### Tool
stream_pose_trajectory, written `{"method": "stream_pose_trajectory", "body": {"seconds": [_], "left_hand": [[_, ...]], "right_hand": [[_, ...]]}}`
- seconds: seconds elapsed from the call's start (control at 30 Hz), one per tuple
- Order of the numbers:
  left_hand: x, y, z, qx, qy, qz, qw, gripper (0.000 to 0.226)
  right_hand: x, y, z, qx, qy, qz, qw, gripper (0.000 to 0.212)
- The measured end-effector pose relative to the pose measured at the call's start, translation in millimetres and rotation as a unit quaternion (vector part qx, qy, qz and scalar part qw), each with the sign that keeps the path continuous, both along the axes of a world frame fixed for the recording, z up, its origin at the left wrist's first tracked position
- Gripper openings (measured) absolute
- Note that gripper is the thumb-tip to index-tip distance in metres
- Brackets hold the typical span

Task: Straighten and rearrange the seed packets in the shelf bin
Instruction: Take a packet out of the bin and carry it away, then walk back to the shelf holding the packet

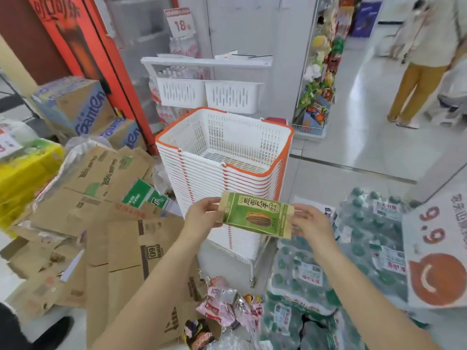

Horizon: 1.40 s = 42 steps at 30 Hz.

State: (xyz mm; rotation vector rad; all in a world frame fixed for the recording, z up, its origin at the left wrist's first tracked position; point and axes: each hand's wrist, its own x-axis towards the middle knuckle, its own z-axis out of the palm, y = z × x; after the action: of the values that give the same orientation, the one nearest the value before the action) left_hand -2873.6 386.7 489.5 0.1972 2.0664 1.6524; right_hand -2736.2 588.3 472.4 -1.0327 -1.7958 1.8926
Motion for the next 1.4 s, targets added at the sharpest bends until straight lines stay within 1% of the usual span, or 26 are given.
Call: {"method": "stream_pose_trajectory", "body": {"seconds": [0.1,0.17,0.27,0.37,0.43,0.53,0.6,0.67,0.77,0.87,0.93,1.0,1.1,1.2,1.3,1.4], "left_hand": [[-52,27,9,0.011,0.035,0.038,0.999,0.033],[-86,47,12,0.002,0.058,0.047,0.997,0.03],[-130,77,14,-0.017,0.09,0.057,0.994,0.024],[-160,99,10,-0.048,0.099,0.037,0.993,0.029],[-172,108,5,-0.061,0.079,0.008,0.995,0.035],[-176,115,-3,-0.075,0.059,-0.016,0.995,0.041],[-173,116,-10,-0.081,0.067,-0.013,0.994,0.04],[-166,116,-16,-0.079,0.077,-0.001,0.994,0.035],[-150,114,-20,-0.064,0.085,0.008,0.994,0.029],[-120,111,-23,-0.043,0.097,0.017,0.994,0.024],[-94,108,-31,-0.037,0.1,0.009,0.994,0.021],[-67,102,-44,-0.042,0.101,-0.024,0.994,0.019],[-24,91,-63,-0.05,0.105,-0.084,0.99,0.015],[24,75,-76,-0.049,0.123,-0.145,0.981,0.013],[76,57,-94,-0.052,0.121,-0.226,0.965,0.011],[130,44,-118,-0.072,0.104,-0.312,0.942,0.012]], "right_hand": [[-55,27,14,0.038,0.027,0.005,0.999,0.031],[-93,45,20,0.073,0.036,0.012,0.997,0.035],[-148,70,22,0.144,0.028,0.012,0.989,0.03],[-190,89,14,0.211,-0.004,0.012,0.977,0.026],[-205,99,5,0.249,-0.045,0.029,0.967,0.027],[-211,107,-7,0.287,-0.115,0.095,0.946,0.038],[-208,108,-12,0.299,-0.129,0.117,0.938,0.044],[-199,106,-14,0.307,-0.117,0.116,0.937,0.042],[-174,100,-14,0.285,-0.091,0.085,0.951,0.033],[-135,88,-19,0.268,-0.068,0.051,0.96,0.024],[-105,76,-22,0.259,-0.069,0.036,0.963,0.021],[-73,59,-26,0.244,-0.074,0.028,0.967,0.021],[-22,30,-37,0.247,-0.093,0.013,0.964,0.021],[33,-4,-53,0.215,-0.119,-0.022,0.969,0.022],[95,-45,-69,0.192,-0.144,-0.071,0.968,0.02],[161,-89,-91,0.16,-0.172,-0.126,0.964,0.018]]}}
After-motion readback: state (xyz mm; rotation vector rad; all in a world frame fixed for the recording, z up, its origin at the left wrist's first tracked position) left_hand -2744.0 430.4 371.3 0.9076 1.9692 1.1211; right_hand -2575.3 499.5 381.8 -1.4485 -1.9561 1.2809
